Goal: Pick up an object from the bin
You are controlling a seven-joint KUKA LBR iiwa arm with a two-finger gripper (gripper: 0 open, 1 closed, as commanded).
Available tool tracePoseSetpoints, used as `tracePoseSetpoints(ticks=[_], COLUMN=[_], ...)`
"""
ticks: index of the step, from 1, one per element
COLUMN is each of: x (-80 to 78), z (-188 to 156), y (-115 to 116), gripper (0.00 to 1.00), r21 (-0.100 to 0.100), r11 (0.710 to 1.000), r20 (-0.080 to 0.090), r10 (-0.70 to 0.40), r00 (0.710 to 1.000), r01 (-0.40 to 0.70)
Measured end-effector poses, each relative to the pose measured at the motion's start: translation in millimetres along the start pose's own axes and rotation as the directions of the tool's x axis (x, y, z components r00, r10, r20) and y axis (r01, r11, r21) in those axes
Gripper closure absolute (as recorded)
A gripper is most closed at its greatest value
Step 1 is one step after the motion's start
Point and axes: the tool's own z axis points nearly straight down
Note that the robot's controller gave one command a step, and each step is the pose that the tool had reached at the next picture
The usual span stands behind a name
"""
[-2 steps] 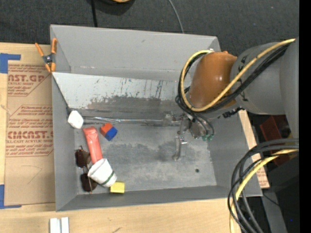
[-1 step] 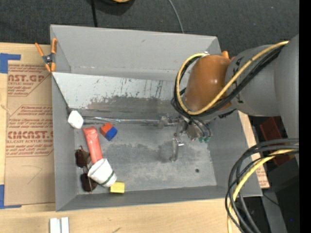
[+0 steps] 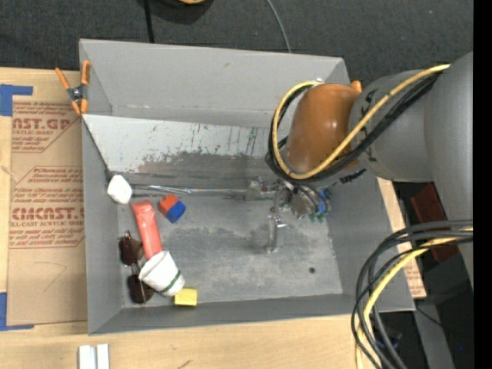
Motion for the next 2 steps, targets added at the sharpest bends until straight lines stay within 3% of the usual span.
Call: tracePoseSetpoints(ticks=[1, 2], x=[-0.6, -0.5], z=[1, 8], y=[0, 14], gripper=[0.00, 0.00], r21=[-0.002, 0.000], r11=[0.997, 0.998], r20=[0.002, 0.000], r10=[0.075, 0.065], r00=[0.997, 0.998], r01=[-0.075, -0.065])
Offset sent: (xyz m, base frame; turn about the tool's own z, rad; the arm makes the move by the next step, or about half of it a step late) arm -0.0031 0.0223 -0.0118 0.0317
